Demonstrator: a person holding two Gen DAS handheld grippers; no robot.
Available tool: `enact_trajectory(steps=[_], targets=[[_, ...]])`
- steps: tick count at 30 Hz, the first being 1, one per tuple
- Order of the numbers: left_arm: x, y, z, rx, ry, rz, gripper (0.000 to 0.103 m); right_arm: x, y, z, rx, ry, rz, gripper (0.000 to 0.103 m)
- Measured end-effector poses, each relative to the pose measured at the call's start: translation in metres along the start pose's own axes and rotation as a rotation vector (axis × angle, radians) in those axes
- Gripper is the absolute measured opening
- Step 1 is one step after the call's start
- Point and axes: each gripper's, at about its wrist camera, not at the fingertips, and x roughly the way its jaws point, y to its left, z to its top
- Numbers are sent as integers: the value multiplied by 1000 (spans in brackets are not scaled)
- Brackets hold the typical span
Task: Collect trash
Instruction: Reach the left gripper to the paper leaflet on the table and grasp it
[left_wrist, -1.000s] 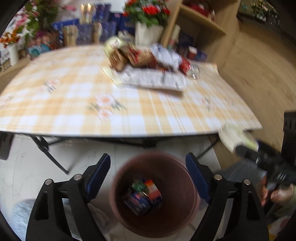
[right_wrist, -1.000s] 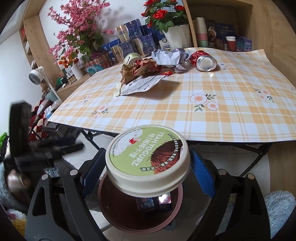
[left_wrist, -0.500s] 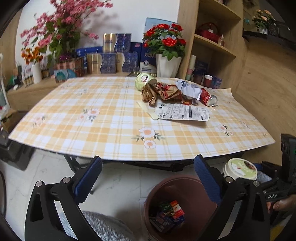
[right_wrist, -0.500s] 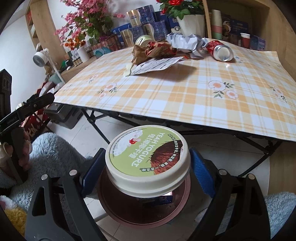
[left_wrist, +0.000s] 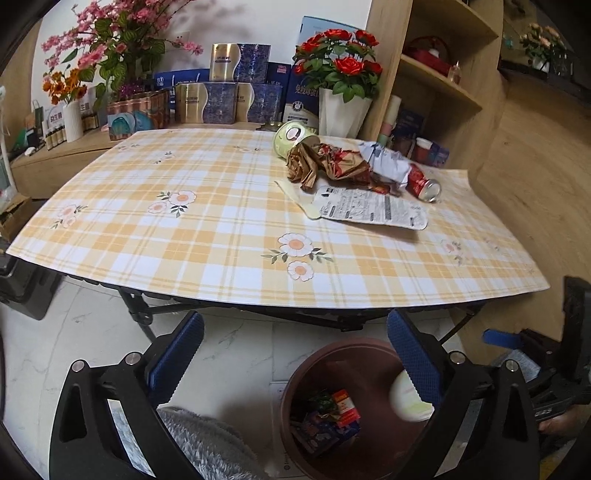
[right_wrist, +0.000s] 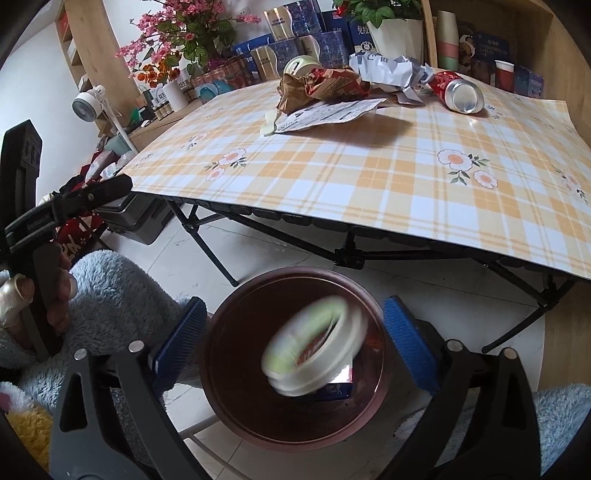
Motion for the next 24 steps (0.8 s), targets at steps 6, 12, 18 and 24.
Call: enact_trajectory(steps=[6, 12, 18, 24], targets=[[3, -6, -1, 32, 8, 8, 97, -3, -9, 2, 38, -16, -22, 97], [5, -8, -1, 42, 17, 18, 97, -4, -19, 2, 78, -22, -66, 97], [6, -10, -1, 57, 20, 19, 97, -6, -31, 4, 132, -35, -121, 97], [9, -9, 0, 50, 30, 7, 97, -11, -37, 11, 140, -61, -171, 97]])
